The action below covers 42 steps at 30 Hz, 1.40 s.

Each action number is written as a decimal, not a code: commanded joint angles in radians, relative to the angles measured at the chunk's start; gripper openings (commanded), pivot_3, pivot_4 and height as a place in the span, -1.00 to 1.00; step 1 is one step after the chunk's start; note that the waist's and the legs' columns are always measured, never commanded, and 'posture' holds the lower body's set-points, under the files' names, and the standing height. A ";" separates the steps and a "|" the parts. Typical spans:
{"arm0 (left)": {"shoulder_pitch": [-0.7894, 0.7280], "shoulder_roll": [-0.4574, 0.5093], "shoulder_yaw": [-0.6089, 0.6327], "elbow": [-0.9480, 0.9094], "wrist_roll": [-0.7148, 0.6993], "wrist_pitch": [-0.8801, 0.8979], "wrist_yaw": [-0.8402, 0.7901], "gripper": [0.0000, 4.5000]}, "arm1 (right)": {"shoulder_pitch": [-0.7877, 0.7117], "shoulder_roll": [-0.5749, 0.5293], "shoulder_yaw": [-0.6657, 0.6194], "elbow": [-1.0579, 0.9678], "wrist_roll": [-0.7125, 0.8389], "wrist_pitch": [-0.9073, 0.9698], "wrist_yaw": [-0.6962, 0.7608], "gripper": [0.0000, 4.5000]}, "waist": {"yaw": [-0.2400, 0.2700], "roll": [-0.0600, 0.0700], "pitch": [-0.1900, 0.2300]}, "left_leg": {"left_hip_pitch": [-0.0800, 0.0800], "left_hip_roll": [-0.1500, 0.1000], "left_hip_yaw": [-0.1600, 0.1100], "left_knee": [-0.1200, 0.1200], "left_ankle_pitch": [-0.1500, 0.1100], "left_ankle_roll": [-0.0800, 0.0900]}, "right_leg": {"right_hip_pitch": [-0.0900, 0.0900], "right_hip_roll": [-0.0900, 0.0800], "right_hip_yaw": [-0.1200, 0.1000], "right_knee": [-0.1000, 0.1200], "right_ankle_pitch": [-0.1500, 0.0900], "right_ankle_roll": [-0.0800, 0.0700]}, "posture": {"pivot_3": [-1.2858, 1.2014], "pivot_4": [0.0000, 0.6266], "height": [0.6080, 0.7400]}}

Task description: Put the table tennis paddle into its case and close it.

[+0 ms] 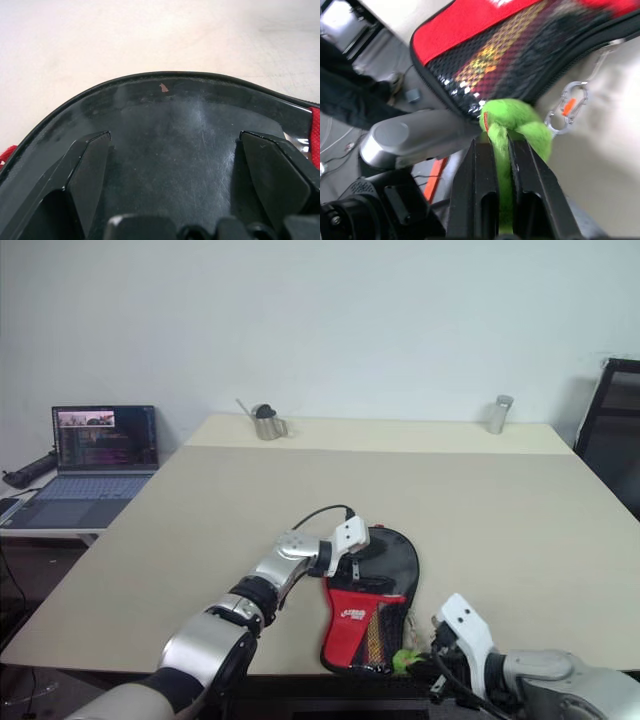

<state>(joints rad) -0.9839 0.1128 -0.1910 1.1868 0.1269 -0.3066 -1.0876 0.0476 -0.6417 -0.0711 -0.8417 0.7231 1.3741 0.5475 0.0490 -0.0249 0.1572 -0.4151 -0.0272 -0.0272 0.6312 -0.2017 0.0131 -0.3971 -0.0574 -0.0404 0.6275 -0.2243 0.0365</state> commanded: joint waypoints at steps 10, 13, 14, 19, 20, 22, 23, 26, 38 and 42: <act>0.049 -0.002 -0.069 0.062 0.076 0.030 -0.020 1.00 | 0.166 -0.206 0.049 -0.134 0.124 -0.146 0.169 -0.99 | 0.001 0.000 -0.001 | 0.000 0.001 -0.002 0.000 -0.002 -0.002 | 0.002 0.000 -0.002 -0.002 -0.001 0.000 | 0.03 -0.52 1.00; 0.049 -0.002 -0.071 0.062 0.079 0.029 -0.022 1.00 | 0.213 -0.233 0.034 -0.179 0.160 -0.163 0.171 -0.99 | 0.000 -0.001 -0.001 | 0.001 0.001 -0.002 0.000 -0.002 -0.002 | 0.003 0.000 -0.002 -0.002 -0.001 0.000 | 0.03 -0.52 1.00; 0.048 -0.002 -0.072 0.062 0.079 0.029 -0.022 1.00 | 0.221 -0.235 0.031 -0.189 0.177 -0.168 0.167 -0.99 | 0.000 -0.001 -0.001 | 0.001 0.001 -0.002 0.000 -0.002 -0.002 | 0.003 0.000 -0.002 -0.002 -0.001 0.000 | 0.03 -0.52 1.00; 0.044 -0.002 -0.073 0.063 0.082 0.030 -0.020 1.00 | 0.208 -0.228 0.054 -0.206 0.254 -0.197 0.136 -0.99 | -0.001 -0.001 -0.001 | 0.002 0.002 -0.003 0.001 -0.002 -0.002 | 0.004 0.000 -0.002 -0.002 -0.001 0.000 | 0.03 -0.52 1.00; 0.044 -0.002 -0.073 0.063 0.083 0.030 -0.019 1.00 | 0.198 -0.223 0.059 -0.206 0.267 -0.200 0.126 -0.99 | -0.001 -0.001 -0.001 | 0.002 0.002 -0.003 0.000 -0.002 -0.002 | 0.004 0.000 -0.002 -0.002 -0.002 -0.001 | 0.03 -0.52 1.00; 0.043 -0.002 -0.073 0.063 0.083 0.031 -0.019 1.00 | 0.182 -0.218 0.064 -0.203 0.282 -0.199 0.106 -0.99 | 0.000 -0.001 -0.001 | 0.002 0.002 -0.002 0.000 -0.002 -0.002 | 0.004 0.000 -0.002 -0.003 -0.002 -0.001 | 0.03 -0.52 1.00; 0.043 -0.003 -0.073 0.063 0.083 0.031 -0.018 1.00 | 0.173 -0.218 0.069 -0.199 0.279 -0.201 0.095 -0.99 | 0.000 -0.001 -0.001 | 0.002 0.002 -0.003 0.000 -0.002 -0.002 | 0.004 0.000 -0.002 -0.003 -0.002 -0.001 | 0.03 -0.52 1.00; 0.043 -0.004 -0.073 0.063 0.083 0.031 -0.015 1.00 | 0.141 -0.212 0.067 -0.154 0.260 -0.209 0.061 -0.99 | -0.001 -0.001 -0.001 | 0.002 0.002 -0.003 0.000 -0.003 -0.002 | 0.005 0.000 -0.002 -0.004 -0.001 -0.001 | 0.03 -0.52 1.00; 0.044 -0.011 -0.056 0.048 0.064 0.026 -0.006 1.00 | -0.107 -0.296 -0.115 -0.018 0.440 -0.228 0.002 0.47 | -0.002 -0.002 0.000 | 0.005 0.003 -0.004 0.000 -0.003 -0.003 | 0.008 -0.001 -0.001 -0.005 -0.002 -0.002 | 0.03 -0.52 1.00; 0.042 -0.002 -0.034 0.012 0.033 0.003 -0.028 1.00 | -0.258 -0.293 -0.070 0.184 0.227 -0.333 -0.011 0.98 | -0.002 -0.001 0.000 | 0.005 0.003 -0.002 0.000 -0.003 -0.003 | 0.008 -0.002 -0.001 -0.006 -0.004 -0.005 | 0.03 -0.52 1.00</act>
<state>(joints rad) -0.9786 0.1118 -0.1920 1.1765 0.1297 -0.3115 -1.0870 -0.1735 -0.9298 -0.1492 -0.7180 1.0354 1.1065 0.5410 0.0469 -0.0264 0.1569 -0.4106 -0.0244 -0.0278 0.6316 -0.2043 0.0106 -0.3890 -0.0594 -0.0412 0.6216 -0.2281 0.0315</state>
